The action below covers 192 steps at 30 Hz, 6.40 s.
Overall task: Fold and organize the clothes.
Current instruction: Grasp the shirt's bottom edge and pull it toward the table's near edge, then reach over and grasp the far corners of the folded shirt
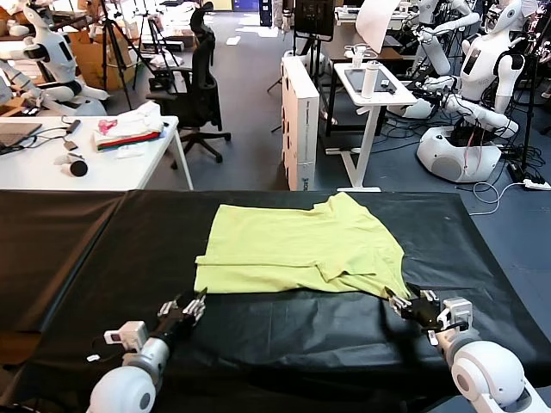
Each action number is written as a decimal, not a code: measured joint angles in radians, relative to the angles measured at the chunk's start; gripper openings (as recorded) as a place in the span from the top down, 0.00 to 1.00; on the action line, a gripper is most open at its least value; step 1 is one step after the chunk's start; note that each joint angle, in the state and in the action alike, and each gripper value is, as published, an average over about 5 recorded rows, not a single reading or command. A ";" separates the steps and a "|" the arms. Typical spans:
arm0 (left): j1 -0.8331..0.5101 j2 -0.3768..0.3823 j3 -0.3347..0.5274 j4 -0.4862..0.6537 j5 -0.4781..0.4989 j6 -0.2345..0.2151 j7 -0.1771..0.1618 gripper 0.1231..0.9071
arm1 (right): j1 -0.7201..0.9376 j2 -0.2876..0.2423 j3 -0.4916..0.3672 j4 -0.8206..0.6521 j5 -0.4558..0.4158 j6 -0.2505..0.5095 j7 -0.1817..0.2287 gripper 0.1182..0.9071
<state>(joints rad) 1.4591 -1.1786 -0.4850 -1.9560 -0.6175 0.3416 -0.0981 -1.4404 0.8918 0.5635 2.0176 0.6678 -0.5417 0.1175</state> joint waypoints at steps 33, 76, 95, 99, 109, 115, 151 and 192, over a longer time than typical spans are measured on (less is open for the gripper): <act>0.026 0.020 -0.006 -0.006 0.003 -0.010 0.002 0.97 | -0.065 -0.047 0.027 0.028 0.027 -0.019 -0.013 0.68; 0.398 0.105 -0.133 -0.264 0.040 0.027 -0.019 0.39 | -0.358 -0.185 0.271 0.284 0.319 -0.178 0.128 0.19; 0.069 0.200 -0.171 -0.198 -0.206 0.162 -0.107 0.00 | 0.382 -0.106 -0.115 -0.112 0.321 -0.194 0.113 0.00; -0.074 0.198 -0.117 -0.115 -0.269 0.188 -0.103 0.00 | 0.530 -0.063 -0.233 -0.233 0.294 -0.194 0.105 0.00; -0.411 0.177 0.048 0.164 -0.384 0.294 -0.158 0.00 | 0.781 0.020 -0.424 -0.472 0.287 -0.195 0.094 0.00; -0.546 0.175 0.125 0.285 -0.356 0.301 -0.134 0.00 | 0.871 0.060 -0.485 -0.570 0.275 -0.195 0.090 0.00; -0.752 0.087 0.264 0.566 -0.202 0.243 -0.049 0.03 | 0.894 0.089 -0.521 -0.625 0.257 -0.195 0.091 0.09; -0.670 0.136 0.201 0.420 -0.258 0.252 -0.059 0.97 | 0.793 0.039 -0.412 -0.485 0.295 -0.106 0.065 0.97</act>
<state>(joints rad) 0.7887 -1.0427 -0.2836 -1.5360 -0.8758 0.5940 -0.1573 -0.6478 0.9309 0.1512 1.5325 0.9631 -0.6475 0.1826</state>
